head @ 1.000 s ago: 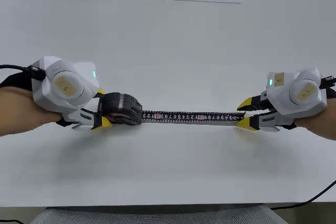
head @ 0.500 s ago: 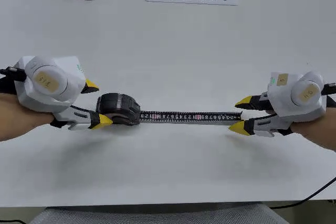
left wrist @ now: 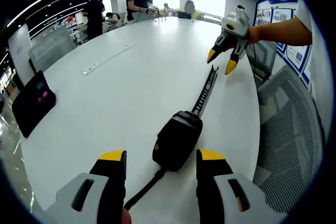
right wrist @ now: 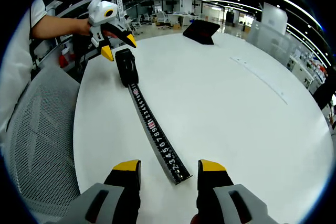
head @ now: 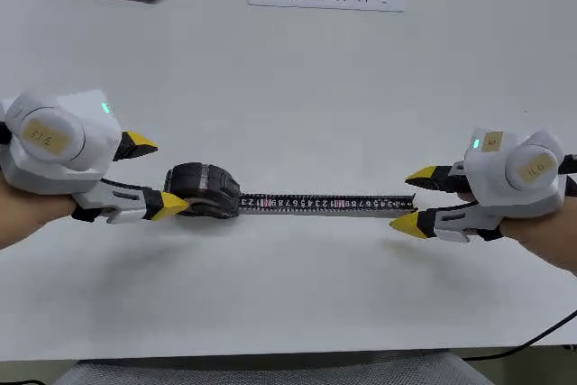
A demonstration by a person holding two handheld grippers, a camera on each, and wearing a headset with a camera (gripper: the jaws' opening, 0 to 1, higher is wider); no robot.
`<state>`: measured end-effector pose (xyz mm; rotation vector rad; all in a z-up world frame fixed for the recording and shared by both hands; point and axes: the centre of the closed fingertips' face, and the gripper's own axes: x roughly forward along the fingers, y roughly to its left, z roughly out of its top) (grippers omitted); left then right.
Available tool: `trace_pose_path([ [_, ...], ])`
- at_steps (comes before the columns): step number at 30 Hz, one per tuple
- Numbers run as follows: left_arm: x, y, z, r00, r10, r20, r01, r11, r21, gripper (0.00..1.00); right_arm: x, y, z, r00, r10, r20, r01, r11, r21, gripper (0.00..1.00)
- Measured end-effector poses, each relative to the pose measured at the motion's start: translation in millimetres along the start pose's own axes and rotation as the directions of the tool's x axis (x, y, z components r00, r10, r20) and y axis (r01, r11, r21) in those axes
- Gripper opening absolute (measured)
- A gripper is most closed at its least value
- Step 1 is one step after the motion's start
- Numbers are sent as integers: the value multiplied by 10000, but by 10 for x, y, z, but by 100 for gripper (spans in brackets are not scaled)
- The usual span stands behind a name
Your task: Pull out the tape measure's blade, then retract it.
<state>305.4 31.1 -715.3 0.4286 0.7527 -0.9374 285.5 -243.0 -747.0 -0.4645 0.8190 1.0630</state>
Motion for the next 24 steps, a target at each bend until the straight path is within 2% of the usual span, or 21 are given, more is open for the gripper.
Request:
trace_pose_path([
  [2,-14,-12,-18,10000,58,42,-58,10000,-58,51,-12,33,12,10000,-35,80,35,9999,116,41],
  [5,-46,-28,-6,9991,133,395,-118,9992,-381,53,-10,74,14,9998,-128,181,124,9997,225,45],
  [10,-87,-61,-33,9980,227,594,-188,9976,-660,57,-14,123,46,9985,-220,495,193,9984,540,55],
  [13,-117,-85,-28,9954,338,897,-245,9944,-1029,60,-27,130,55,9974,-385,602,345,9972,656,56],
  [24,-215,-256,-40,9875,405,1522,-222,9925,-1202,70,-75,199,65,9944,-739,753,679,9945,796,66],
])
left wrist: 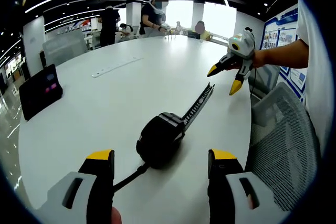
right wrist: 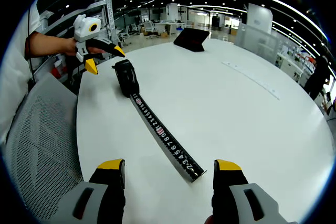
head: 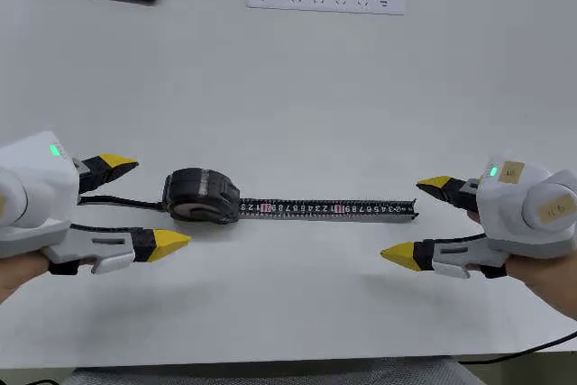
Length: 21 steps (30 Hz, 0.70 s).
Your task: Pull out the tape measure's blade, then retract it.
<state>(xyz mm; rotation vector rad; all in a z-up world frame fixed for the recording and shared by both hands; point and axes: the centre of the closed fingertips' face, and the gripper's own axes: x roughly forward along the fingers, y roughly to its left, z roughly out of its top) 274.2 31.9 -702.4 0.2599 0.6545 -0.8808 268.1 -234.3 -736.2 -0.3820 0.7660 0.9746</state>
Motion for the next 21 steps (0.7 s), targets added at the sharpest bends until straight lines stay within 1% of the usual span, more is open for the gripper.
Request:
trace_pose_path([
  [3,-32,-19,-17,9999,51,109,-51,10000,-54,73,-18,17,-12,9999,-121,-4,121,9999,-44,69],
  [7,-83,-32,-34,9996,150,252,-146,9997,-191,76,-68,59,5,9996,-252,112,251,9997,37,73],
  [9,-100,-51,-53,9996,151,255,-144,9996,-246,78,-93,74,16,9992,-354,175,353,9994,57,75],
  [16,-157,-109,-102,9990,221,398,-206,9990,-390,80,-175,118,39,9970,-579,513,568,9982,213,79],
  [21,-201,-143,-126,9985,258,489,-236,9987,-449,81,-209,149,23,9956,-695,634,680,9974,251,81],
])
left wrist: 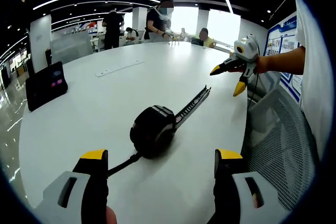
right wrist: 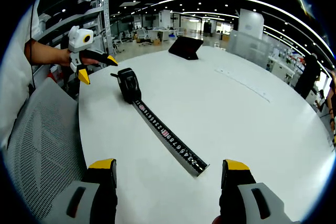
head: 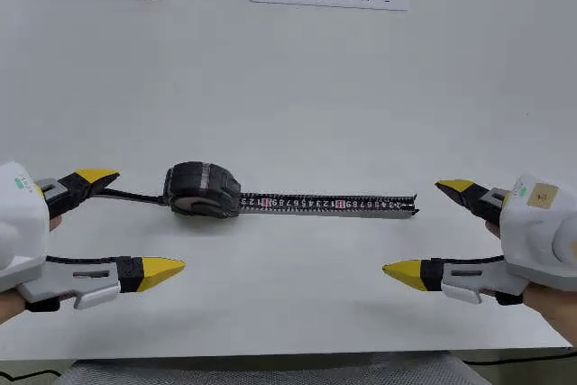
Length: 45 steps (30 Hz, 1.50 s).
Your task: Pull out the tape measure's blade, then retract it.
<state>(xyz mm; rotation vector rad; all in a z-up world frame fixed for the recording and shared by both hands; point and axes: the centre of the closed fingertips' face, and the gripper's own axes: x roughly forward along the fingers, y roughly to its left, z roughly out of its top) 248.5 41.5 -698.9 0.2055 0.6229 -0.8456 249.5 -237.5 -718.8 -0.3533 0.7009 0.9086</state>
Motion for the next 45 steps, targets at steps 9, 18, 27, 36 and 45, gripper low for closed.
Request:
trace_pose_path([
  [9,-55,-57,-63,10000,58,20,-58,9998,-175,81,-35,10,-83,9995,-282,137,277,9991,314,83],
  [18,-85,-73,-81,9999,154,76,-150,9987,-481,84,-44,50,-166,9997,-238,37,235,9985,495,86],
  [27,-108,-82,-110,9999,117,49,-113,9974,-714,89,-52,128,-208,9999,-99,-115,105,9985,536,93],
  [36,-139,-85,-134,9999,130,22,-128,9965,-821,94,-43,180,-217,9999,-33,-152,42,9983,575,99],
  [45,-153,-100,-137,9999,136,12,-135,9965,-823,95,-44,183,-190,9999,-47,-107,52,9985,552,99],
])
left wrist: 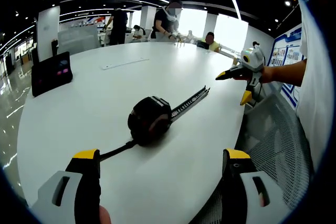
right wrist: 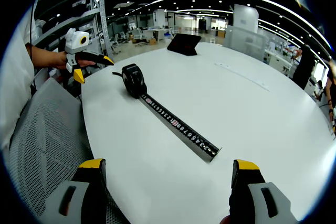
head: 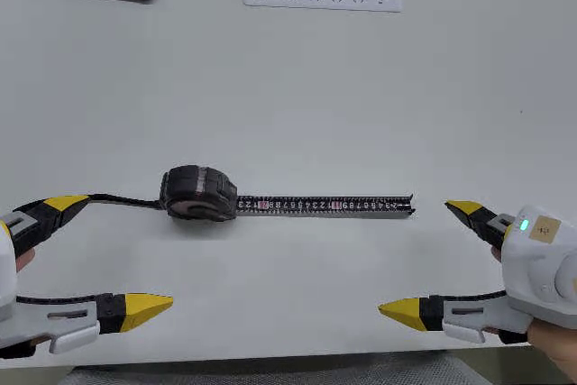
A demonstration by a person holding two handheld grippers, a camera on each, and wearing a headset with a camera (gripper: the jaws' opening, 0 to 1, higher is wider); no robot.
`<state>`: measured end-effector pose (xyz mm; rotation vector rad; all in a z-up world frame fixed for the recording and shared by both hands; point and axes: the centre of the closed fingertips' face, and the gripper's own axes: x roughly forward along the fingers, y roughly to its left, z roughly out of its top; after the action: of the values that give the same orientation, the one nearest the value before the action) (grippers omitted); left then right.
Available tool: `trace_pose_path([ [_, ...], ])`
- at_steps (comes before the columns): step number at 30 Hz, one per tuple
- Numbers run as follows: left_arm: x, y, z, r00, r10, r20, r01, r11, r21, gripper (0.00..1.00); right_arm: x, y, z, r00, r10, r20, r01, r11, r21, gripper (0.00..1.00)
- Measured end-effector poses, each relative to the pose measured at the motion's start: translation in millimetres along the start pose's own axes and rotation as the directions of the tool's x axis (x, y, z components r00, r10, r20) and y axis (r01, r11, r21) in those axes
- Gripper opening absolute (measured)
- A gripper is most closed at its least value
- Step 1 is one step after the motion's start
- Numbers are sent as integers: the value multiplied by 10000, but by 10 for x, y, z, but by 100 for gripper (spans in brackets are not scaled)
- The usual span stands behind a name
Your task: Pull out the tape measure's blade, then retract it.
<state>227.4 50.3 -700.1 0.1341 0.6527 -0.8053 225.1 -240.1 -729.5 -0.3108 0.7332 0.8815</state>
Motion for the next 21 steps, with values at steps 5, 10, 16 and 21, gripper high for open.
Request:
trace_pose_path([
  [5,0,-6,-8,10000,-11,-39,11,10000,58,95,8,22,8,10000,19,1,-19,10000,-41,99],
  [10,0,-12,-16,10000,-29,-51,30,10000,42,94,6,25,8,10000,32,-4,-32,10000,-34,99],
  [16,2,-8,-11,10000,-22,-31,22,10000,18,94,-1,14,3,10000,-3,-47,3,10000,-73,99],
  [21,-6,-5,-10,10000,-9,-16,9,10000,6,94,-4,22,14,10000,-9,-45,8,9999,-126,99],
])
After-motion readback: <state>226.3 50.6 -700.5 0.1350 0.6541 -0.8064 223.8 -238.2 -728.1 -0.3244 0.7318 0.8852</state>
